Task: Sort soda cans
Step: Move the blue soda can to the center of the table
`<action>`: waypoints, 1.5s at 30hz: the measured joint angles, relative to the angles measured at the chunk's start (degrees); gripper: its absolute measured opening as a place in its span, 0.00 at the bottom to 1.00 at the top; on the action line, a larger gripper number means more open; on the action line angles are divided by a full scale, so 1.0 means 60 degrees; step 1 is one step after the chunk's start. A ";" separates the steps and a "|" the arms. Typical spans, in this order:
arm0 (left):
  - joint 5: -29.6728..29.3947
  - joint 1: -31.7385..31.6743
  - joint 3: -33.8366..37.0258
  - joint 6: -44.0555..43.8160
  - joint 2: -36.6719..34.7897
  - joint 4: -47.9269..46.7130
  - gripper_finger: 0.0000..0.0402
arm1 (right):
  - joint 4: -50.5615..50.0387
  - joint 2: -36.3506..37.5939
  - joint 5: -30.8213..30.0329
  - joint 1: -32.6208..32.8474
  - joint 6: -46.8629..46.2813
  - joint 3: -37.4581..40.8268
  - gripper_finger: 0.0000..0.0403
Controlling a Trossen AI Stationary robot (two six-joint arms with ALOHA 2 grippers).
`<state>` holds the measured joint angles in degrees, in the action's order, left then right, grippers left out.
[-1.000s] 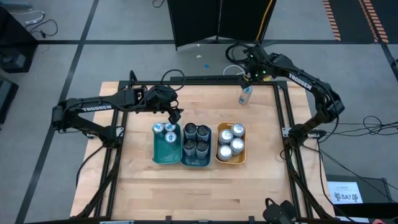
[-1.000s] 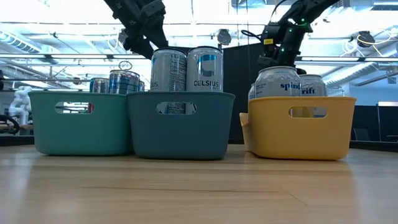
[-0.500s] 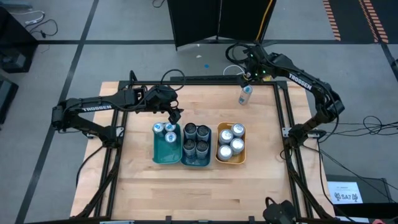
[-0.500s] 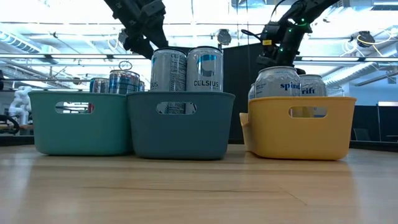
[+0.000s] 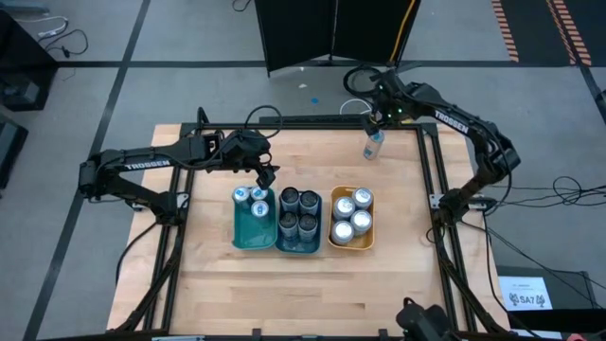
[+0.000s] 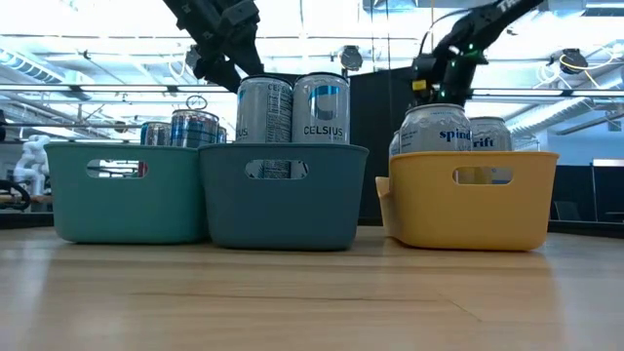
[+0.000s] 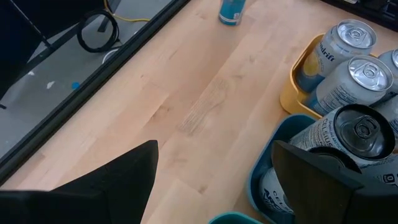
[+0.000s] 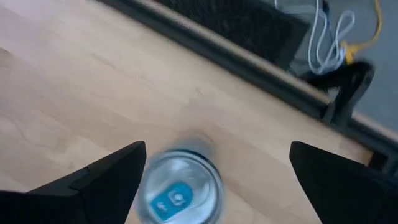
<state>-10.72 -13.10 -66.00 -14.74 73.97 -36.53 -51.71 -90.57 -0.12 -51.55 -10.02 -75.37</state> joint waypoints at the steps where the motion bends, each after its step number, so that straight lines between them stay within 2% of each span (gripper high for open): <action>1: 0.0004 0.0000 0.0000 0.0000 0.0000 0.0000 0.80 | -0.0035 -0.0116 0.0009 -0.0020 0.0019 0.0065 0.97; 12: 0.0004 0.0000 0.0000 -0.0065 0.0000 0.0000 0.80 | -0.0176 -0.1016 0.0113 -0.0014 0.0052 0.0200 0.97; 15: 0.0006 -0.0004 0.0000 -0.0232 0.0000 0.0000 0.80 | -0.0459 -0.1042 0.0108 -0.0014 0.0037 0.0200 0.94; 19: 0.0004 0.0000 0.0000 -0.0233 0.0000 0.0000 0.80 | -0.0804 -0.1041 0.0081 -0.0014 0.0038 0.0200 0.85; 28: 0.0007 0.0000 0.0000 -0.0233 0.0000 -0.0001 0.80 | -0.1234 -0.0939 0.0066 -0.0014 0.0080 0.0200 0.55; 38: 0.0077 0.0069 0.0000 -0.0248 0.0004 -0.0066 0.80 | -0.1030 0.1225 0.0388 0.0083 -0.0150 0.0176 0.54; 45: 0.0186 0.0087 -0.0011 -0.0410 -0.0128 -0.1159 0.80 | 0.0301 0.3133 0.1686 0.1174 -0.0778 0.0168 0.56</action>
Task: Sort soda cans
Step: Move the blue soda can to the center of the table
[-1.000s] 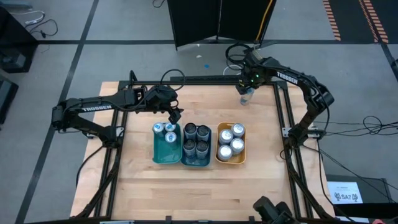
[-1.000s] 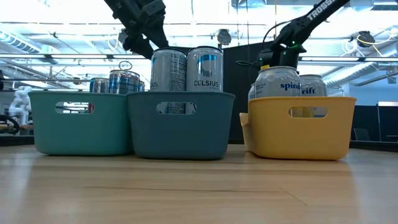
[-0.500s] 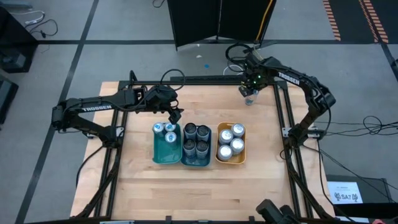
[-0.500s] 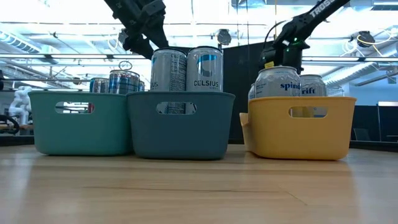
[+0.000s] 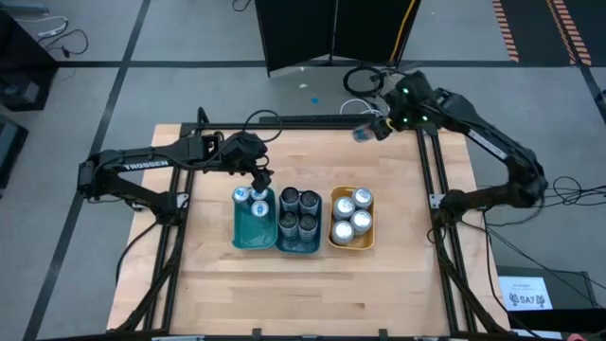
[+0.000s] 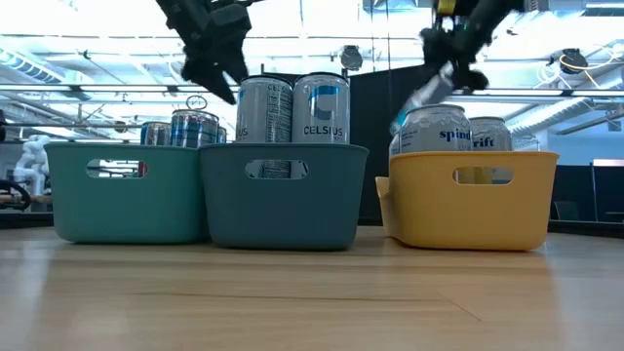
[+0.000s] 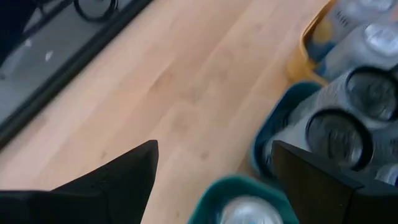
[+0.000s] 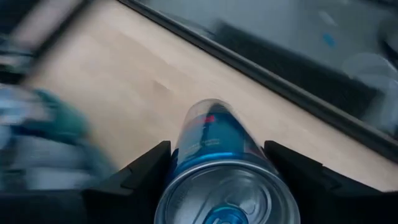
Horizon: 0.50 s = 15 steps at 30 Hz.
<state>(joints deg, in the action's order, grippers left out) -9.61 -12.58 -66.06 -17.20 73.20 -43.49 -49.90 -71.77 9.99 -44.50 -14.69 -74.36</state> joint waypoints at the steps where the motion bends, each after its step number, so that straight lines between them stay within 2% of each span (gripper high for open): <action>1: 0.0000 0.0004 0.0000 -0.0164 -0.0028 -0.0245 0.80 | 0.0292 0.0229 0.0124 0.0277 -0.0126 -0.0004 0.55; 5: 0.0004 0.0002 0.0000 -0.0830 -0.0189 -0.1095 0.80 | 0.1573 0.0785 0.0397 0.1573 -0.0515 -0.0008 0.55; 10: 0.0004 0.0021 0.0000 -0.1578 -0.0493 -0.2264 0.80 | 0.2888 0.0791 0.0351 0.3447 -0.0548 -0.0008 0.56; 15: 0.0000 0.0308 0.0000 -0.2123 -0.1211 -0.2868 0.80 | 0.3919 0.0342 -0.0483 0.5118 -0.0486 -0.0008 0.55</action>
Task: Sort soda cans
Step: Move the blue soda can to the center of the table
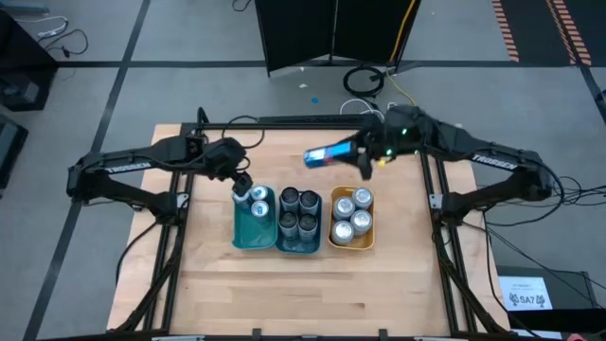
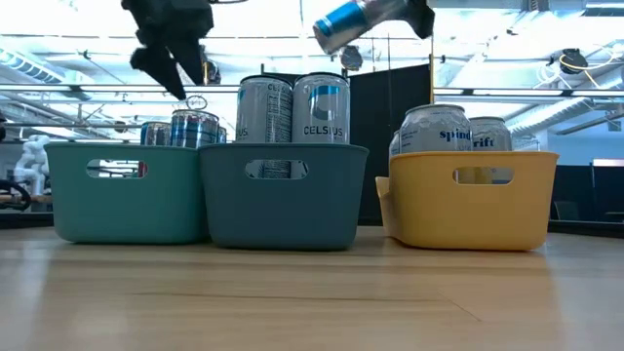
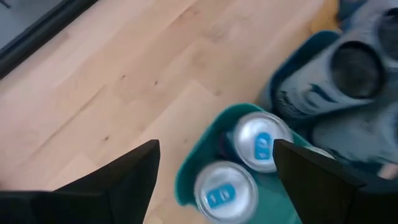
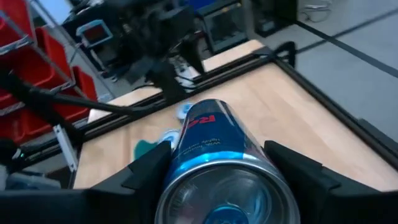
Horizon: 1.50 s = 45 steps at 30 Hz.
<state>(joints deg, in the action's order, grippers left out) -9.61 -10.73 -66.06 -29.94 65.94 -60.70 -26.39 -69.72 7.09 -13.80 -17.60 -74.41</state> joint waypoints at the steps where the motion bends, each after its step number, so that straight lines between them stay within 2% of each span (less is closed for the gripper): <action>1: 0.0000 0.0111 0.0000 -0.0115 -0.0196 -0.0030 0.80 | 0.0162 -0.0127 -0.0182 0.0284 0.0014 -0.0002 0.55; 9: -0.0004 0.1194 0.0000 -0.1175 -0.1772 -0.0078 0.80 | 0.1400 -0.1204 -0.1256 0.2221 -0.0610 -0.0001 0.55; 13: -0.0001 0.1728 0.0000 -0.1465 -0.2183 -0.0075 0.80 | 0.2207 -0.1716 -0.1750 0.3055 -0.0711 -0.0050 0.56; 16: -0.0001 0.2049 0.0000 -0.1656 -0.2322 -0.0087 0.80 | 0.2129 -0.2229 -0.2118 0.3619 -0.0696 -0.0499 0.56; 19: 0.0000 0.2267 0.0000 -0.1700 -0.2333 -0.0158 0.80 | 0.1422 -0.2814 -0.2207 0.4116 -0.0458 -0.1240 0.56; 24: -0.0002 0.2494 0.0004 -0.1727 -0.2250 -0.0225 0.80 | -0.0727 -0.3852 -0.2231 0.4758 -0.0203 -0.2783 0.56; 34: -0.0004 0.2866 0.0004 -0.3093 -0.2178 -0.0224 0.80 | -0.4588 -0.5979 -0.2975 0.5606 -0.0222 -0.6172 0.56; 40: -0.0060 0.3224 0.0007 -0.3215 -0.2131 -0.0197 0.80 | -0.5738 -0.7395 -0.2954 0.6104 -0.0763 -0.7441 0.56; 45: -0.0117 0.3593 0.0011 -0.3211 -0.1888 -0.0185 0.80 | -0.5896 -0.8257 -0.2933 0.6332 -0.1414 -0.7588 0.56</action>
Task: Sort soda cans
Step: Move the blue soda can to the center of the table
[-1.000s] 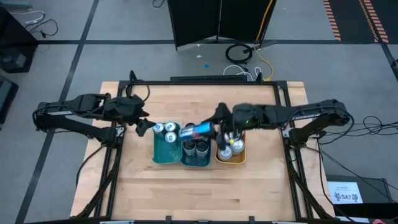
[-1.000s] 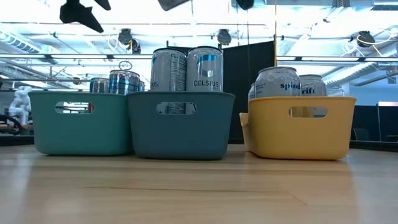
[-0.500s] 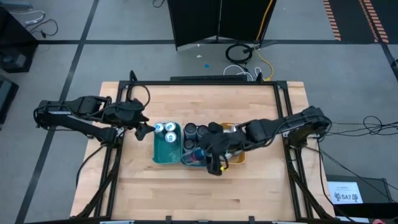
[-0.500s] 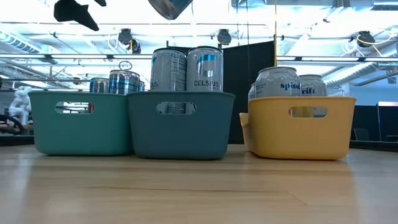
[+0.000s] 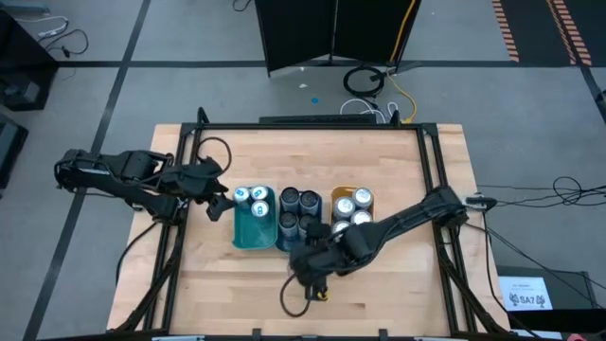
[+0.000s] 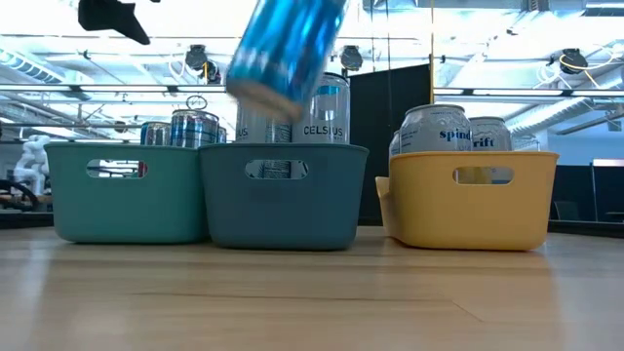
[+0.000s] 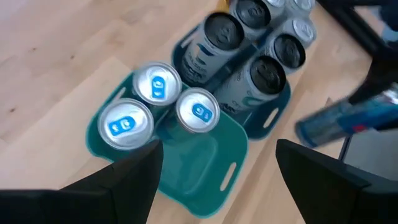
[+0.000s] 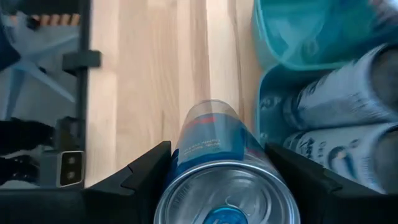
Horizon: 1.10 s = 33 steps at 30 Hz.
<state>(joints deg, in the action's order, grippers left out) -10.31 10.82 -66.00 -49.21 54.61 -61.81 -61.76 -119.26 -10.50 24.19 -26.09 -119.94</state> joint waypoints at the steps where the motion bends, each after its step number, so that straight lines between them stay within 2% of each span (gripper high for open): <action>1: -0.0001 0.0104 0.0000 0.0002 0.0079 0.0002 0.80 | -0.0030 -0.0158 0.0002 0.0006 -0.0128 -0.0004 0.56; 9: -0.0305 0.0886 0.0000 0.0004 0.0815 0.0001 0.80 | -0.0799 -0.1052 0.0080 -0.0158 -0.1171 -0.0004 0.56; 12: -0.0407 0.1074 0.0000 -0.0048 0.1031 0.0009 0.80 | -0.1120 -0.1261 0.0513 -0.0282 -0.1452 -0.0004 0.56; 19: -0.0440 0.1444 0.0000 -0.0261 0.1359 0.0012 0.80 | -0.1176 -0.1490 0.1049 -0.0292 -0.1483 0.0000 0.58; 27: -0.0611 0.1684 0.0000 -0.0514 0.1403 0.0322 0.80 | -0.0943 -0.1490 0.0991 -0.0296 -0.1290 0.0000 0.65; 33: -0.0613 0.1880 0.0000 -0.0539 0.1403 0.0673 0.80 | -0.0725 -0.1475 0.0987 -0.0292 -0.1290 0.0000 0.67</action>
<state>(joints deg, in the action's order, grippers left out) -13.99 22.11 -66.00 -52.45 63.02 -57.78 -66.11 -128.11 -4.58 22.44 -33.82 -119.94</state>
